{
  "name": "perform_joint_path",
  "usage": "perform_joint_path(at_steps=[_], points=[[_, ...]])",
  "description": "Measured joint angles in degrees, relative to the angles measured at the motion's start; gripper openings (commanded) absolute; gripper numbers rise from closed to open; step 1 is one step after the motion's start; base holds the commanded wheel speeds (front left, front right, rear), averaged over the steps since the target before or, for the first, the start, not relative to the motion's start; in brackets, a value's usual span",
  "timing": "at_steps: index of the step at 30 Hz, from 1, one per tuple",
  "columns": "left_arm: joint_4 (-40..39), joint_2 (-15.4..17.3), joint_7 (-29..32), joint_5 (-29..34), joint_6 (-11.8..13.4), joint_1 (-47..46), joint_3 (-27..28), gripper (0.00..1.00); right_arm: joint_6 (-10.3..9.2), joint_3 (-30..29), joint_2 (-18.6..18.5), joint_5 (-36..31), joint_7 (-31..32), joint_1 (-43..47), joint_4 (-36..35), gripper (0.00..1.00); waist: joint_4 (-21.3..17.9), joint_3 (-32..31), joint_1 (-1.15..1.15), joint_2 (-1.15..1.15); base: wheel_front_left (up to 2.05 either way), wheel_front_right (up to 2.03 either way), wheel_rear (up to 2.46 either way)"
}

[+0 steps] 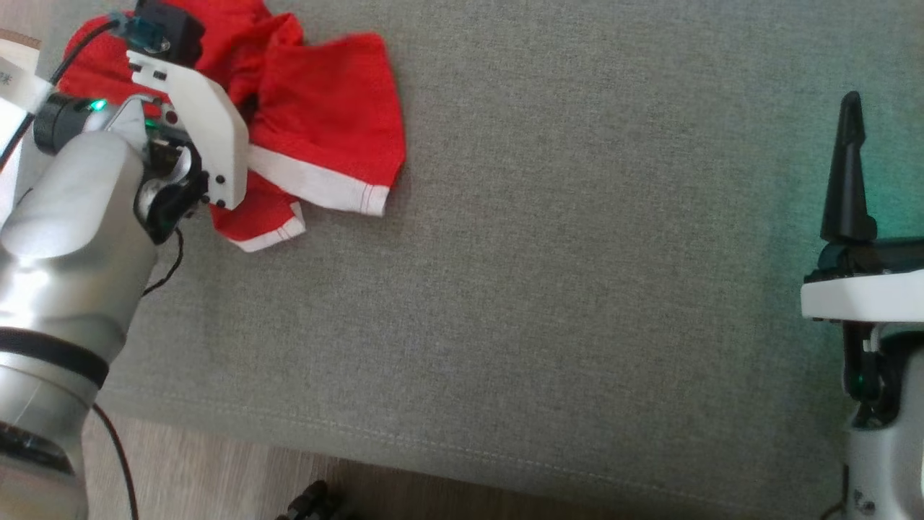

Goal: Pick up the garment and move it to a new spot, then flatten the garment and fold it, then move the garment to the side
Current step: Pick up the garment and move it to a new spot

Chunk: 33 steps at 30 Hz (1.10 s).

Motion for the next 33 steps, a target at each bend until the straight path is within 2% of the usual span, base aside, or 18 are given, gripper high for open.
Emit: perform_joint_path(at_steps=[7,13,17,23,29,33], points=[[0.48,1.24,-5.3,-1.6,-0.04,0.54,-2.7,0.0,-0.01,-0.05,0.0,0.44,-0.57,-0.01,1.42,1.0,-0.16,-2.06,0.0,0.0,0.0,0.0,0.0],[1.05,1.05,-13.83,-3.44,-0.04,1.38,-1.44,0.0,0.0,-0.36,0.0,2.0,-2.47,0.05,4.76,1.0,-0.47,-6.07,0.0,0.0,0.0,0.0,0.0],[0.18,0.41,-17.17,-3.53,0.24,1.39,-1.01,0.0,0.0,-0.32,0.0,3.76,-4.1,0.15,7.66,1.0,-0.77,-9.43,0.0,0.0,0.0,0.0,0.0],[-3.91,-0.97,-17.9,-3.28,2.04,2.53,-1.33,0.0,0.0,0.07,0.01,5.5,-6.03,0.48,11.48,1.0,-1.41,-14.71,0.0,0.0,0.0,0.0,0.0],[-10.58,-1.6,-16.08,-3.52,3.39,5.35,-2.55,0.0,0.0,0.64,0.03,6.72,-7.44,1.6,13.99,1.0,-3.08,-18.55,0.0,0.0,0.0,0.0,0.0],[-15.83,-3.85,-14.91,-3.93,5.73,6.66,-3.32,0.0,0.0,0.75,0.03,7.15,-7.91,1.57,14.88,1.0,-4.76,-19.94,-0.01,0.0,0.0,0.0,0.0]])
